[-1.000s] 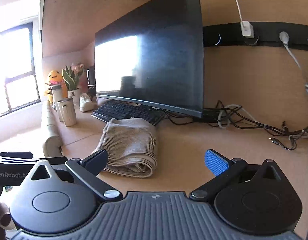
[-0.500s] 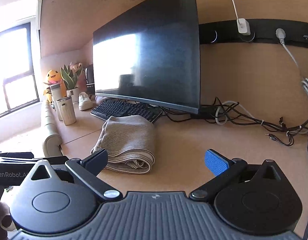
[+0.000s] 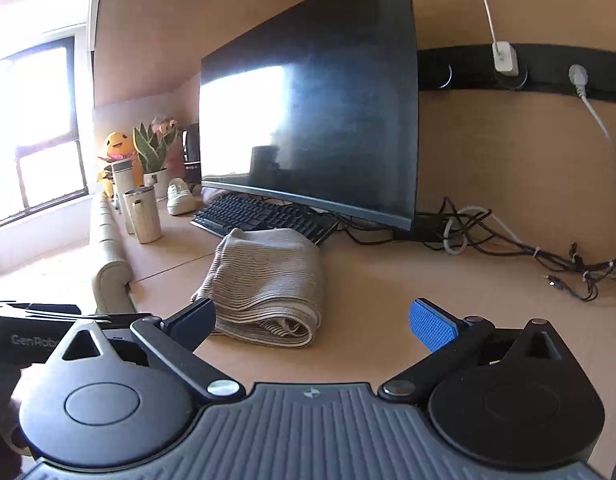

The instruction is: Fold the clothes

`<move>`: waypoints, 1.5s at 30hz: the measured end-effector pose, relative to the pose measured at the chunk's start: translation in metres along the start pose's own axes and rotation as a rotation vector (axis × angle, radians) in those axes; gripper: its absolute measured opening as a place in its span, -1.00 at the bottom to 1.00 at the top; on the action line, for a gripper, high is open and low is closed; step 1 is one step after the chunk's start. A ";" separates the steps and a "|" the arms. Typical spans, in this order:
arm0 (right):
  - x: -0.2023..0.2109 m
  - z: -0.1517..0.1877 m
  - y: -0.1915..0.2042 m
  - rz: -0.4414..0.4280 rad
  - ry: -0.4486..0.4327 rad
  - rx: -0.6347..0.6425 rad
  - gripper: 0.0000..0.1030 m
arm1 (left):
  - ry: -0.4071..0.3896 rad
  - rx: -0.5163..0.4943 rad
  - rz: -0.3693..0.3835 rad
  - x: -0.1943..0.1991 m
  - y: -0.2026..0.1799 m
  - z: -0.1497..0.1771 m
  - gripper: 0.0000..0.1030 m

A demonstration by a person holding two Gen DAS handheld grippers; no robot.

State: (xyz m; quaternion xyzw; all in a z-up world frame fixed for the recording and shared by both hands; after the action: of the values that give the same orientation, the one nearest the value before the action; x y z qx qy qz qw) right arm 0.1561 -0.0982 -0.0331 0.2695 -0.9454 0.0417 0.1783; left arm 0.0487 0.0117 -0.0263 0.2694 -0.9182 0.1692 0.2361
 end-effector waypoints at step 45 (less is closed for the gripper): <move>-0.008 0.005 0.000 0.000 0.035 -0.020 1.00 | 0.016 0.018 0.005 0.000 0.007 0.001 1.00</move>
State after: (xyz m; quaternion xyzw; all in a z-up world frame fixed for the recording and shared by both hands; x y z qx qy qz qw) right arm 0.1608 -0.0957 -0.0403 0.2670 -0.9426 0.0371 0.1972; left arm 0.0442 0.0163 -0.0283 0.2678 -0.9154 0.1800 0.2407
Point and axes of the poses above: each gripper's, at about its wrist camera, not at the fingertips, and x roughly against the way its jaws point, y to its left, z to its underside, the point moved 3 cm from there along -x, roughly the way its jaws point, and after that the axes turned 5 degrees about x, right-handed, at the moved point
